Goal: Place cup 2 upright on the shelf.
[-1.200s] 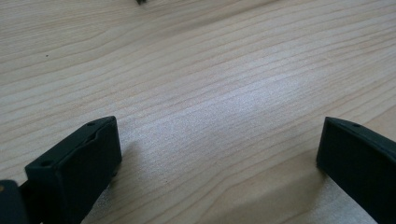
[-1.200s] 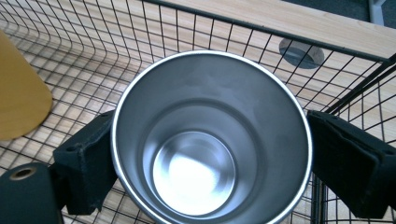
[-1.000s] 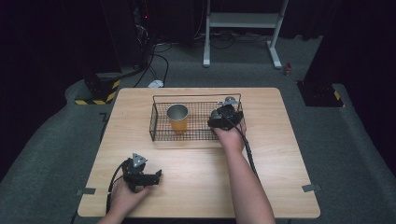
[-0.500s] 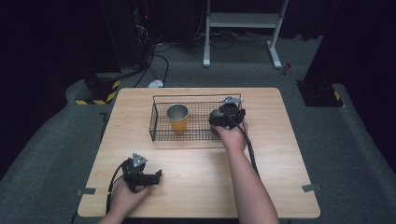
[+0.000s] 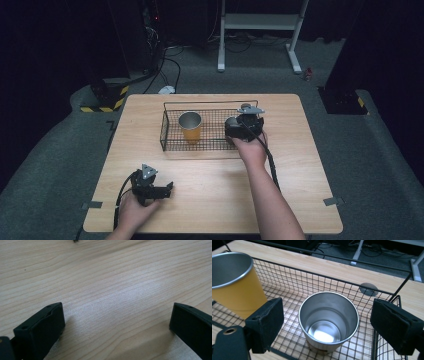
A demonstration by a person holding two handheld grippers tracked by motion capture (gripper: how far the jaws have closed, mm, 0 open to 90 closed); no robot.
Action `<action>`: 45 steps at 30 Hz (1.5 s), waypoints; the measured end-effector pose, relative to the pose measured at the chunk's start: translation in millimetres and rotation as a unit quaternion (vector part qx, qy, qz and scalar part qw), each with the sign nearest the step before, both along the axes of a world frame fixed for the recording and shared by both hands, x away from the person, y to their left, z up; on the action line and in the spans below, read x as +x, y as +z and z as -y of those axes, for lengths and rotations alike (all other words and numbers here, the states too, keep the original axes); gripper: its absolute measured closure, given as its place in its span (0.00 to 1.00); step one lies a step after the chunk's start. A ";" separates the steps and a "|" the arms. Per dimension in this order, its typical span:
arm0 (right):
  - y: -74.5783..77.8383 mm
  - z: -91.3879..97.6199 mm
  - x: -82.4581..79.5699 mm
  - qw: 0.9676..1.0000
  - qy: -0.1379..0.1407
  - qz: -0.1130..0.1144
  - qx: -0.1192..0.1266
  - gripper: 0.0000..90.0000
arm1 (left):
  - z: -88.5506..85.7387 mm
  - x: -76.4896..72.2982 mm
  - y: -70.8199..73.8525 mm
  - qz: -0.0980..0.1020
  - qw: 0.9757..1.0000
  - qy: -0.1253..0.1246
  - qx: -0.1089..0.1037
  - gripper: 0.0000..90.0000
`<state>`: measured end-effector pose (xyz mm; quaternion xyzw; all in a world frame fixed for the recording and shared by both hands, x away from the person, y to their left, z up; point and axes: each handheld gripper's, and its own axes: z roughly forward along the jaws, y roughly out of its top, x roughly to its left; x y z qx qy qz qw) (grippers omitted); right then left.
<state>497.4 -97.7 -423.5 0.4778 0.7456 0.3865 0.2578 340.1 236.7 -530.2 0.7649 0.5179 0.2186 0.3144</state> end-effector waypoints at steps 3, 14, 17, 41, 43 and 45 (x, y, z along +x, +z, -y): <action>1.6 2.2 -7.5 1.000 0.003 0.004 0.003 0.14 | 0.3 0.0 -0.2 0.001 1.000 0.002 -0.002 0.00; 1.5 12.4 -30.9 1.000 0.018 0.019 0.010 0.14 | 0.3 0.0 -0.2 0.001 1.000 0.002 -0.002 0.00; 0.0 14.4 -37.8 0.999 0.021 0.024 0.005 0.14 | 0.4 0.0 -0.2 0.001 1.000 0.002 -0.002 0.00; -27.3 54.5 -82.3 1.000 0.013 0.025 -0.006 0.13 | 0.4 0.0 -0.2 0.001 1.000 0.002 -0.002 0.00; -31.7 61.0 -87.2 1.000 0.015 0.022 -0.012 0.12 | 0.1 0.0 0.0 0.000 1.000 0.000 0.000 0.00; -36.2 69.5 -93.0 0.999 0.013 0.026 -0.014 0.11 | 0.0 0.0 0.0 0.000 1.000 0.000 0.000 0.00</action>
